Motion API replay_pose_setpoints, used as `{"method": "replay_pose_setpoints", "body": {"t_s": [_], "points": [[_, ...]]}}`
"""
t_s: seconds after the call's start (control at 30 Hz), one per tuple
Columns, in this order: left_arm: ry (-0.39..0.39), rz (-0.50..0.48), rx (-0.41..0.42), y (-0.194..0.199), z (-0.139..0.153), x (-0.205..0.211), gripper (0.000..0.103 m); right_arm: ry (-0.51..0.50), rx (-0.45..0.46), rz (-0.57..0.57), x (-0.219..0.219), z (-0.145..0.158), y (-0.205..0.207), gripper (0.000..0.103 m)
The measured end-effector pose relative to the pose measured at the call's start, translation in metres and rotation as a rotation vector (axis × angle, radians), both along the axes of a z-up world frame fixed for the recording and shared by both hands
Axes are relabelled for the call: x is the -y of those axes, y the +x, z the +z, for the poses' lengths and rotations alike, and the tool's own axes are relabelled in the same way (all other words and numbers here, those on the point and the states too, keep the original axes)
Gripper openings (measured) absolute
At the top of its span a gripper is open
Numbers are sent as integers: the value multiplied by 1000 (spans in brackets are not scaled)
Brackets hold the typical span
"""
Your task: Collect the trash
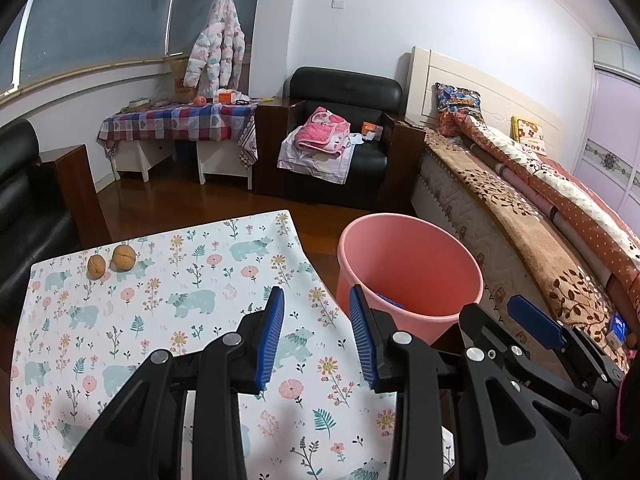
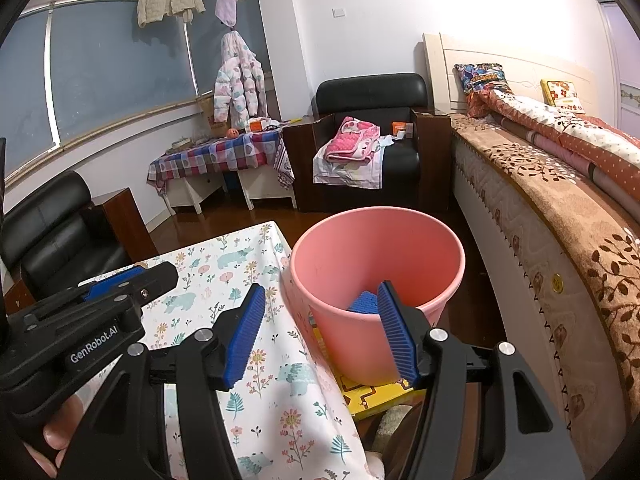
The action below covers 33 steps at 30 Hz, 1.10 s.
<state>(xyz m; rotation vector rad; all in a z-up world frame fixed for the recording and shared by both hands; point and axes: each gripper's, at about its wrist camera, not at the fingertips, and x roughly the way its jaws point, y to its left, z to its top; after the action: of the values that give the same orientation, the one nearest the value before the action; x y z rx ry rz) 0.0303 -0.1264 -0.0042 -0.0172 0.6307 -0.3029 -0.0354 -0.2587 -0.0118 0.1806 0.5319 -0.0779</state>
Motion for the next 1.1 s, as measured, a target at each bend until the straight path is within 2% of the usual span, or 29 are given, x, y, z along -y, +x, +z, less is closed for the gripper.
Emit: {"method": "replay_pose_setpoints", "body": {"t_s": [1.1], "points": [[0,6,-35,3,-14,-7,33,10,-31,5,1,-15,4,59]]}}
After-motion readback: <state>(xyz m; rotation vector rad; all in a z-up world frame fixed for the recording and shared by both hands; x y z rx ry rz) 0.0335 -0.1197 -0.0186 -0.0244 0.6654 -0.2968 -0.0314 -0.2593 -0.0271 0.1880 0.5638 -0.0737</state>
